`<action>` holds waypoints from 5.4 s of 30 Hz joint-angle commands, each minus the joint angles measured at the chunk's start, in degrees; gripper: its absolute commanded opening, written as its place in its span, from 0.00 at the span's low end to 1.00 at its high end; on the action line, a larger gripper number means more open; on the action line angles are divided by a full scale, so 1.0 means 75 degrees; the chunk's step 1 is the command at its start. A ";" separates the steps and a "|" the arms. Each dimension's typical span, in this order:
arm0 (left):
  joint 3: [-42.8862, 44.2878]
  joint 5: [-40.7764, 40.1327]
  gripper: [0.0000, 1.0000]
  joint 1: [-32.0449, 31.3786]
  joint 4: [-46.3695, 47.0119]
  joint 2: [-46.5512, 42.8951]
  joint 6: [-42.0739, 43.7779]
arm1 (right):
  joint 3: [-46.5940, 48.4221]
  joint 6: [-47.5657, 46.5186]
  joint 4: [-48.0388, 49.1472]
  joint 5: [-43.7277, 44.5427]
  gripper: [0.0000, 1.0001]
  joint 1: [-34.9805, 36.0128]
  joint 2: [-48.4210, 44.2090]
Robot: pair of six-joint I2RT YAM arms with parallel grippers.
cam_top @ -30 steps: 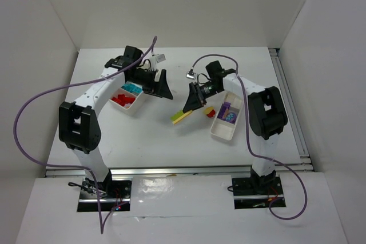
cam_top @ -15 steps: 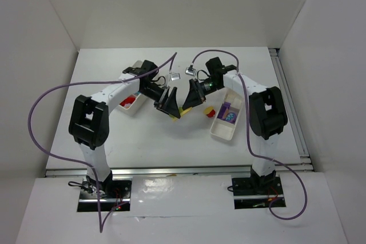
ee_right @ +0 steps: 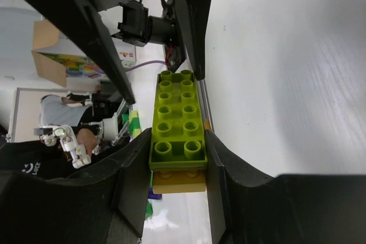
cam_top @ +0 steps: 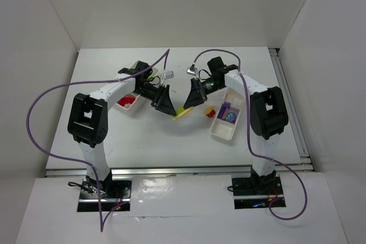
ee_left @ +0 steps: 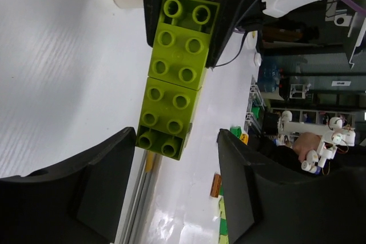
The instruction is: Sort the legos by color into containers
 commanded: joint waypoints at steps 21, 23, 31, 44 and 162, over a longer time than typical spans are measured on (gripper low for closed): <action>0.0470 0.1637 0.00 -0.0143 0.0074 0.0567 0.0593 | 0.0060 0.0569 0.0189 0.0505 0.71 -0.0040 -0.0279; 0.0470 0.1555 0.00 -0.0061 0.0074 0.0567 0.0511 | -0.0011 0.0839 0.0446 0.1102 0.95 -0.0040 -0.0279; -0.0127 0.0278 0.00 0.0629 0.1303 0.0321 -0.1257 | -0.1122 0.3674 0.3105 0.2487 0.99 -0.0484 -0.1438; -0.0301 -0.0781 0.00 0.1121 0.3116 -0.0298 -0.3902 | -0.1769 0.5795 0.6036 0.2720 0.92 -0.0263 -0.2166; 0.1559 -0.0297 0.88 0.0549 0.1468 0.0028 -0.1857 | -0.0633 0.2668 0.2886 0.1023 0.08 0.0089 -0.1276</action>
